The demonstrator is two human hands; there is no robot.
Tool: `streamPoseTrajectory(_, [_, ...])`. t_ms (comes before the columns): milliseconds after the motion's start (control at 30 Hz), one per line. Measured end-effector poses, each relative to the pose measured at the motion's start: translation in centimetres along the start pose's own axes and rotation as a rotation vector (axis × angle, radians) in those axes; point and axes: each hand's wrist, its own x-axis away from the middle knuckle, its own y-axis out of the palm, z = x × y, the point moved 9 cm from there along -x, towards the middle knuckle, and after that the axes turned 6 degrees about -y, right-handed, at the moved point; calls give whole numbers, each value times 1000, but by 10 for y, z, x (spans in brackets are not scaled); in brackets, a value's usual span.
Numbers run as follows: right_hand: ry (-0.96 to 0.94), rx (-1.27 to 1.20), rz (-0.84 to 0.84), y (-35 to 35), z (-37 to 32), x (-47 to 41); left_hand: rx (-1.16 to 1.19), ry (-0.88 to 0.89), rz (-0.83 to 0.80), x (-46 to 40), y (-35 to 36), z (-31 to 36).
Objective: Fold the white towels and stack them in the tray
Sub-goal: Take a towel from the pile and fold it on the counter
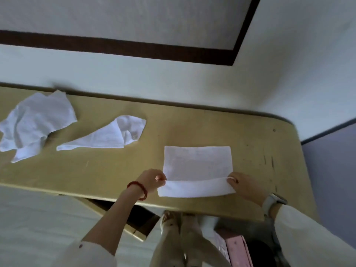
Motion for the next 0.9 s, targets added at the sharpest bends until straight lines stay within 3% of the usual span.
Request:
streamPoseTrajectory(167, [114,-106,261,-20,17,-24,395,-6,228,-28,-23,1])
streamPoseTrajectory(267, [154,-75,391,-34,24,-41,452,11,337,-46,-36,10])
streamPoseTrajectory(400, [142,-174,430,-40,28,-61,508,-13,468,-63,-43,13])
streamPoseTrajectory(900, [199,-304,488,-44,41,-86,436,-115,512,-87,-28,4])
